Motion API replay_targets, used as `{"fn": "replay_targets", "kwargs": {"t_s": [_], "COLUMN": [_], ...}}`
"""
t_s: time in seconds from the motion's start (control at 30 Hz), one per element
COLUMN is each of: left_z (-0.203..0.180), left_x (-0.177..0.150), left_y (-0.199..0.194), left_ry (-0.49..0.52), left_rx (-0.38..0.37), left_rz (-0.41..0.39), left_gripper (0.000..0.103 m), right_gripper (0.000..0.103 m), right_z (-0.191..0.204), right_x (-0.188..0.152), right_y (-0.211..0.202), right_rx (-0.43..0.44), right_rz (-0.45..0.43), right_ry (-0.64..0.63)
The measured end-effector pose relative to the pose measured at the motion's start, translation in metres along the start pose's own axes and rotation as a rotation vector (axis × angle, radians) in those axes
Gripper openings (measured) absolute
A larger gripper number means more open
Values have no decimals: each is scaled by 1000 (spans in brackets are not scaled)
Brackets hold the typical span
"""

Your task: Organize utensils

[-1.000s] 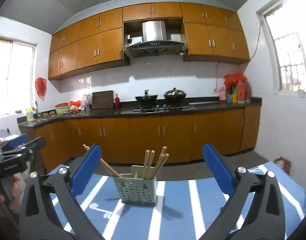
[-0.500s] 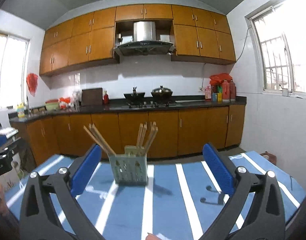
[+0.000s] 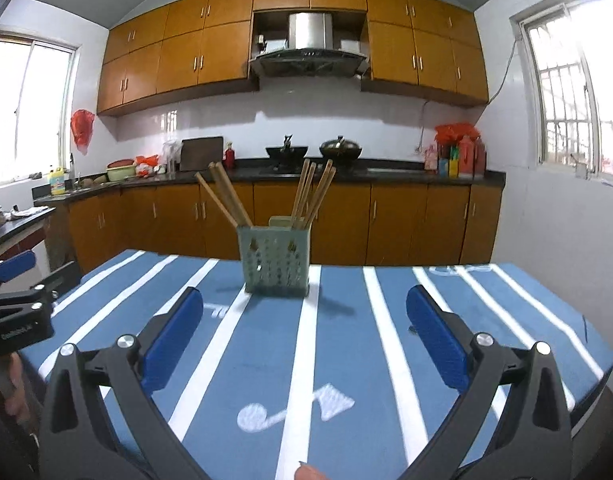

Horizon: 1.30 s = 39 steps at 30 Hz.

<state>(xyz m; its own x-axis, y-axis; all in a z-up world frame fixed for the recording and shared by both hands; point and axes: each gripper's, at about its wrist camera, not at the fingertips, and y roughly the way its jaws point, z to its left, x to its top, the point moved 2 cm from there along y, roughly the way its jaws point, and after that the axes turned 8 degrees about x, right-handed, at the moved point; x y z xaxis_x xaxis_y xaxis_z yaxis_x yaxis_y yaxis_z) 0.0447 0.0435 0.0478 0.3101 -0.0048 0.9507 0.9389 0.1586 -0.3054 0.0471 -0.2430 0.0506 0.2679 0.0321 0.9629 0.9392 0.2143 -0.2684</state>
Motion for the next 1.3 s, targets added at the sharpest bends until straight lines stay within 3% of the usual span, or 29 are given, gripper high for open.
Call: {"fn": "replay_targets", "kwargs": {"t_s": [0.47, 1.3], "left_z": [-3, -13], "left_x": [-36, -56], "left_y": [-7, -1], "left_ry": [0, 14], "left_rx": [16, 3], "left_rz": [52, 123], "left_gripper": [101, 101], "right_gripper": [99, 99], "right_z": [2, -3], "right_x": [-43, -67], "right_y": [-1, 13], "right_rx": [-33, -43], "right_rz": [64, 142], "right_ry": [-13, 42]}}
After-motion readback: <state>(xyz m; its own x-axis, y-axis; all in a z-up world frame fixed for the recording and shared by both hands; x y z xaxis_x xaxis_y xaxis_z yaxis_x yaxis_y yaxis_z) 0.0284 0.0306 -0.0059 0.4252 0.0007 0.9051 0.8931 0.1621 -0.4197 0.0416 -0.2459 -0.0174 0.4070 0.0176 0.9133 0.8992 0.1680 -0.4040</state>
